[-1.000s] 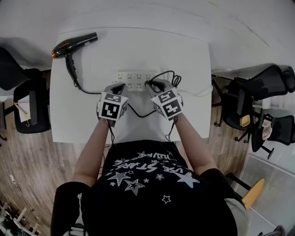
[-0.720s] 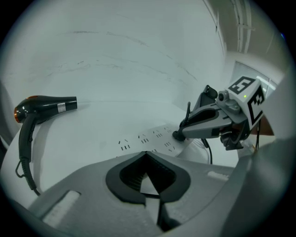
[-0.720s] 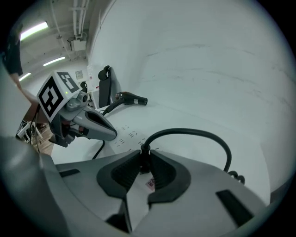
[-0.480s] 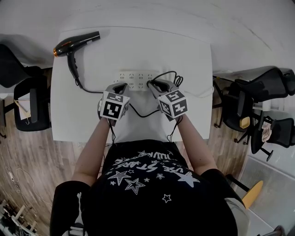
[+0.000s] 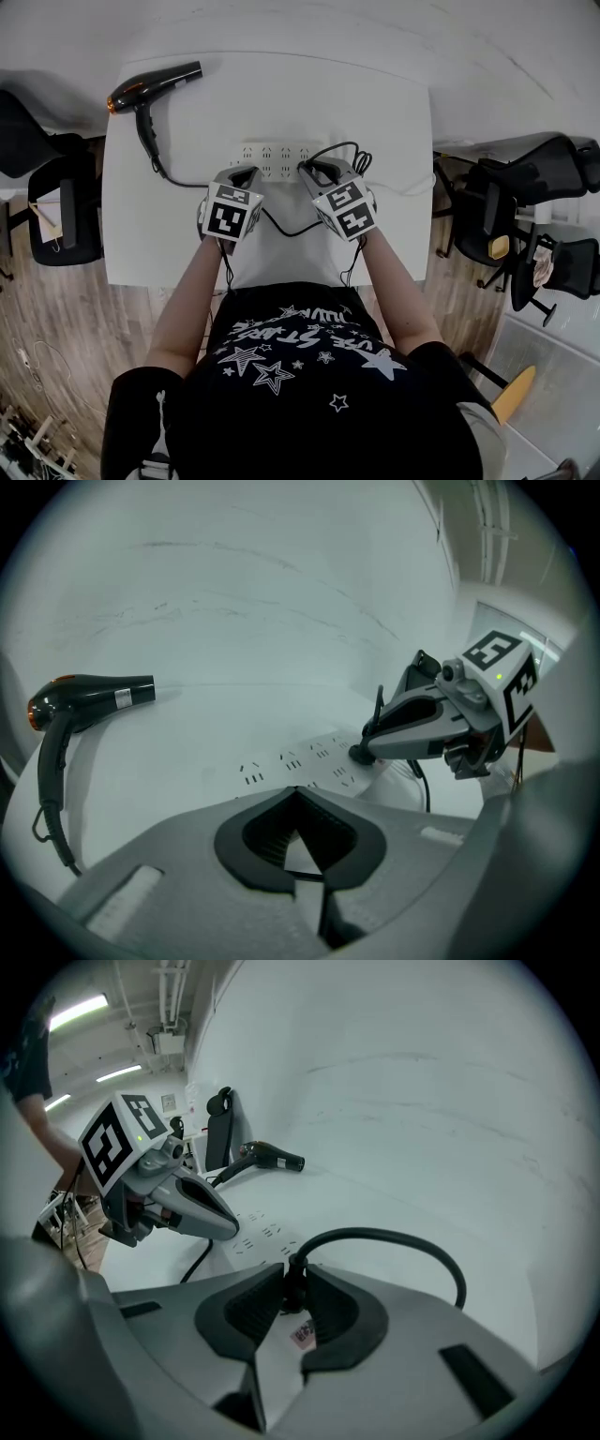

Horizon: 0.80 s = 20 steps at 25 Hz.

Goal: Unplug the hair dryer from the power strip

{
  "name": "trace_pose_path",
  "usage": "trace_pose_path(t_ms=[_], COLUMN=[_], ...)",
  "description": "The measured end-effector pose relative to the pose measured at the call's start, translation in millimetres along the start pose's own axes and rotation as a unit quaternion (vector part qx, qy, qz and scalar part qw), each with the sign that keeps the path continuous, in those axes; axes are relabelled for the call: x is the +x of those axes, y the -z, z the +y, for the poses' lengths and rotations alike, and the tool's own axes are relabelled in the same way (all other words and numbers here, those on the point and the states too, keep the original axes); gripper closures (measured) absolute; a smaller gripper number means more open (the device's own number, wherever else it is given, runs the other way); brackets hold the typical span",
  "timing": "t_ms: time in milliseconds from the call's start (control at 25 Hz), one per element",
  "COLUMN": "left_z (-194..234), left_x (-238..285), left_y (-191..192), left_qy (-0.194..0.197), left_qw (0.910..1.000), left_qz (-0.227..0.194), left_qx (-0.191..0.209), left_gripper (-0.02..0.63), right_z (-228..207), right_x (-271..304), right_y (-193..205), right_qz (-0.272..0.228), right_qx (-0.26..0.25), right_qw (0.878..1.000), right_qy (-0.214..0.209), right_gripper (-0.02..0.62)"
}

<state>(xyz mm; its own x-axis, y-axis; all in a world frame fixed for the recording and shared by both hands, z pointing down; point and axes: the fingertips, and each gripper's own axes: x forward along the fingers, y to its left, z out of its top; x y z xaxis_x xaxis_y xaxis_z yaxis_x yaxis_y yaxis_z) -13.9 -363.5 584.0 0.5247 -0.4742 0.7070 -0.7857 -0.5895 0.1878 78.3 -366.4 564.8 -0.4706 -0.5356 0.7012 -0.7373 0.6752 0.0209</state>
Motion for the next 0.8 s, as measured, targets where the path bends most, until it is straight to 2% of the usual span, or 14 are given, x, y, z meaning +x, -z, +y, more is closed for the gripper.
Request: trace_pose_path(t_ms=[240,440,520,600,680,760,800], left_z=[-0.1,0.5,0.6,0.4,0.2,-0.5,-0.8], left_x=[-0.1,-0.6,-0.5,0.0,-0.2,-0.9,-1.1], left_y=[0.1,-0.6,-0.4,-0.2,-0.2,-0.1,0.0], left_qy=[-0.004,-0.014,-0.015,-0.013,-0.012,-0.014,-0.015], left_qw=[0.9999,0.9999,0.9998,0.9999,0.9999,0.9998,0.9998], left_qz=[0.003,-0.01,-0.01,-0.007,-0.008,-0.012,-0.014], left_qx=[0.009,-0.001,0.002,0.005,0.005,0.003,0.002], left_gripper=[0.598,0.598,0.598,0.598,0.598,0.598,0.598], right_z=[1.0,9.2,9.8,7.4,1.0,-6.1,-7.8], right_x=[-0.7,-5.1,-4.8,-3.7,-2.2,-2.5,-3.4], right_y=[-1.5,-2.7,-2.0,-1.2,-0.1,-0.1,-0.5], right_qz=[0.004,-0.006,-0.008,-0.009,-0.017,-0.032,-0.035], right_qx=[-0.019,-0.117,-0.122,-0.09,-0.002,0.097,0.121], right_qw=[1.0,0.993,0.992,0.996,1.0,0.995,0.992], right_qy=[0.006,0.027,0.022,0.015,0.002,-0.011,-0.012], right_gripper=[0.517,0.525,0.526,0.526,0.526,0.525,0.525])
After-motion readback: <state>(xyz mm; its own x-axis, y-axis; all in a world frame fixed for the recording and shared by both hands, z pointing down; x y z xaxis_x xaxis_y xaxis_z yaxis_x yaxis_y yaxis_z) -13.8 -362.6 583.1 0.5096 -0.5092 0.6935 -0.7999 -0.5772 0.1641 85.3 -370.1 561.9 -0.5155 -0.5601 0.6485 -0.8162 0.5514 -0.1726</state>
